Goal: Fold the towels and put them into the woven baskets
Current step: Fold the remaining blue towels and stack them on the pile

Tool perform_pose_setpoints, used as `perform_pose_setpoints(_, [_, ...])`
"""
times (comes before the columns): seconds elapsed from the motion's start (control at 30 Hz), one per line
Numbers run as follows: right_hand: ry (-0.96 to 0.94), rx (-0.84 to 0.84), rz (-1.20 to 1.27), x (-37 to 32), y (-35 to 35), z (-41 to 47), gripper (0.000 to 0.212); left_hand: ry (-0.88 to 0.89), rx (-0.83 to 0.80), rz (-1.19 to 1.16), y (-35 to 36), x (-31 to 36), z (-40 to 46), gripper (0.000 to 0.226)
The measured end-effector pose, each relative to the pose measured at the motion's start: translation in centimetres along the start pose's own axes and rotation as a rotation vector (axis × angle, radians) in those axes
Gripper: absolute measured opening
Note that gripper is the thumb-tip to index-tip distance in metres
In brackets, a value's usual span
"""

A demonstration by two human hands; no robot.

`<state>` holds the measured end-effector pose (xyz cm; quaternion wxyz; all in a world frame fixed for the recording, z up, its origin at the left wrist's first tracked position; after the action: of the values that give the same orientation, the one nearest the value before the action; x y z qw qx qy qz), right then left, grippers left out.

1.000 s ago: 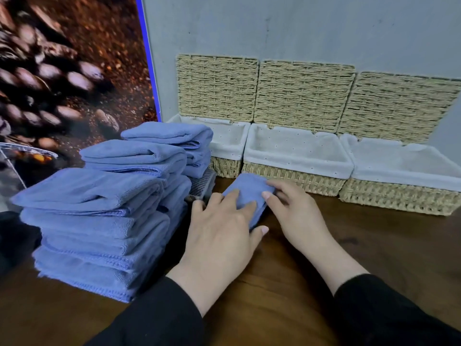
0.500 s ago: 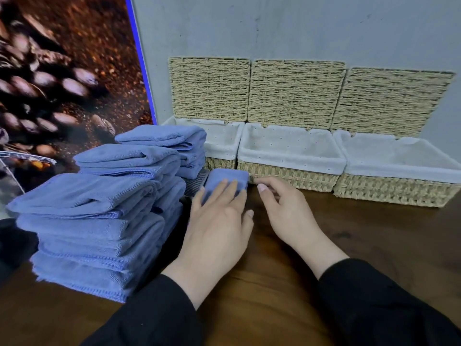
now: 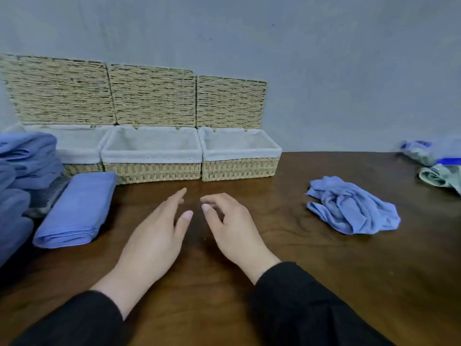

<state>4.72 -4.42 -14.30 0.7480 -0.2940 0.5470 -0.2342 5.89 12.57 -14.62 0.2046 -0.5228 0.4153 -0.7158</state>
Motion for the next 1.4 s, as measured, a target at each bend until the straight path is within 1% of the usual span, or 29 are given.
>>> perform_pose_setpoints(0.07, [0.056, 0.093, -0.081, 2.7, -3.4, -1.9, 0.027, 0.028, -0.088, 0.083, 2.1, 2.3, 0.4, 0.063])
perform_pose_setpoints(0.17, [0.145, 0.364, -0.254, 7.0, -8.6, -4.4, 0.022, 0.078, -0.195, 0.217, 4.4, 6.2, 0.7, 0.064])
perform_pose_setpoints(0.23, [0.3, 0.523, -0.358, 10.1, -12.0, -6.0, 0.027, 0.098, -0.236, 0.247, 5.6, 8.3, 0.7, 0.065])
perform_pose_setpoints(0.27, [0.401, 0.561, -0.39, 11.7, -13.4, -6.7, 0.035, 0.109, -0.243, 0.254, 6.0, 9.1, 0.7, 0.064])
perform_pose_setpoints(0.33, [0.605, 0.562, -0.423, 14.7, -15.9, -8.2, 0.052, 0.128, -0.251, 0.255, 6.7, 9.9, 0.7, 0.064])
perform_pose_setpoints(0.37, [0.707, 0.534, -0.423, 15.9, -16.6, -8.7, 0.058, 0.133, -0.252, 0.251, 6.9, 10.0, 0.8, 0.064])
perform_pose_setpoints(0.4, [0.792, 0.495, -0.418, 16.8, -16.9, -9.1, 0.059, 0.134, -0.252, 0.244, 6.9, 10.1, 0.8, 0.064])
perform_pose_setpoints(0.43, [0.838, 0.461, -0.407, 17.5, -17.0, -9.2, 0.053, 0.134, -0.252, 0.23, 6.9, 9.9, 0.9, 0.064])
perform_pose_setpoints(0.47, [0.843, 0.453, -0.408, 17.7, -17.1, -9.2, 0.041, 0.133, -0.254, 0.209, 6.9, 9.8, 1.0, 0.063])
perform_pose_setpoints(0.5, [0.821, 0.469, -0.393, 17.8, -17.1, -9.0, 0.028, 0.131, -0.256, 0.187, 6.9, 9.7, 1.0, 0.063])
perform_pose_setpoints(0.53, [0.789, 0.49, -0.373, 17.7, -17.1, -8.8, 0.023, 0.13, -0.259, 0.17, 6.9, 9.5, 1.1, 0.063])
perform_pose_setpoints(0.63, [0.652, 0.5, -0.257, 16.5, -16.6, -8.3, 0.025, 0.126, -0.257, 0.128, 7.1, 9.2, 1.3, 0.062])
perform_pose_setpoints(0.73, [0.45, 0.46, -0.107, 13.2, -14.9, -7.9, 0.019, 0.133, -0.206, -0.009, 7.0, 8.8, 1.3, 0.061])
perform_pose_setpoints(0.77, [0.384, 0.414, -0.085, 11.5, -14.0, -7.6, 0.016, 0.144, -0.172, -0.074, 6.8, 8.7, 1.2, 0.062])
perform_pose_setpoints(0.83, [0.251, 0.257, -0.047, 8.3, -11.4, -7.0, 0.015, 0.173, -0.117, -0.15, 5.9, 8.5, 0.8, 0.065])
perform_pose_setpoints(0.87, [0.191, 0.176, -0.01, 6.9, -9.9, -6.7, 0.017, 0.196, -0.106, -0.127, 5.4, 8.3, 0.6, 0.066])
perform_pose_setpoints(0.93, [0.099, 0.043, 0.097, 4.1, -7.0, -5.9, 0.02, 0.244, -0.083, -0.006, 4.3, 7.3, 0.2, 0.064])
perform_pose_setpoints(1.0, [0.034, -0.027, 0.182, 2.1, -4.9, -5.0, 0.023, 0.234, -0.024, 0.088, 3.1, 5.4, -0.2, 0.057])
perform_pose_setpoints(1.1, [-0.01, -0.05, 0.22, 0.2, -2.7, -2.9, 0.023, 0.165, 0.144, 0.073, 0.7, 1.8, -0.6, 0.029])
perform_pose_setpoints(1.2, [-0.042, -0.002, 0.093, -0.6, -1.5, -0.6, 0.017, 0.081, 0.286, -0.019, -2.1, -0.8, -1.1, 0.01])
perform_pose_setpoints(1.27, [-0.034, 0.02, -0.022, -0.7, -1.1, 0.4, 0.021, 0.016, 0.347, -0.064, -3.7, -1.8, -1.4, 0.01])
perform_pose_setpoints(1.33, [0.005, 0.022, -0.119, -0.4, -1.0, 1.0, 0.023, -0.053, 0.393, -0.142, -5.0, -2.7, -1.6, 0.016])
perform_pose_setpoints(1.4, [0.069, 0.039, -0.144, 0.2, -1.5, 1.2, 0.023, -0.122, 0.456, -0.239, -6.2, -3.7, -1.9, 0.019])
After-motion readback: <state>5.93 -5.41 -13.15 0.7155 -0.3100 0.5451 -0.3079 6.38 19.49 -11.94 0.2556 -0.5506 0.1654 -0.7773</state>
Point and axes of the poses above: each hand's wrist, its own z-axis towards the middle knuckle, its own y-axis out of the palm, x = y × z, the point moved 2 cm from there along z, towards the middle knuckle, and after that the axes turned 13 degrees about -x, right-handed, at the moved point
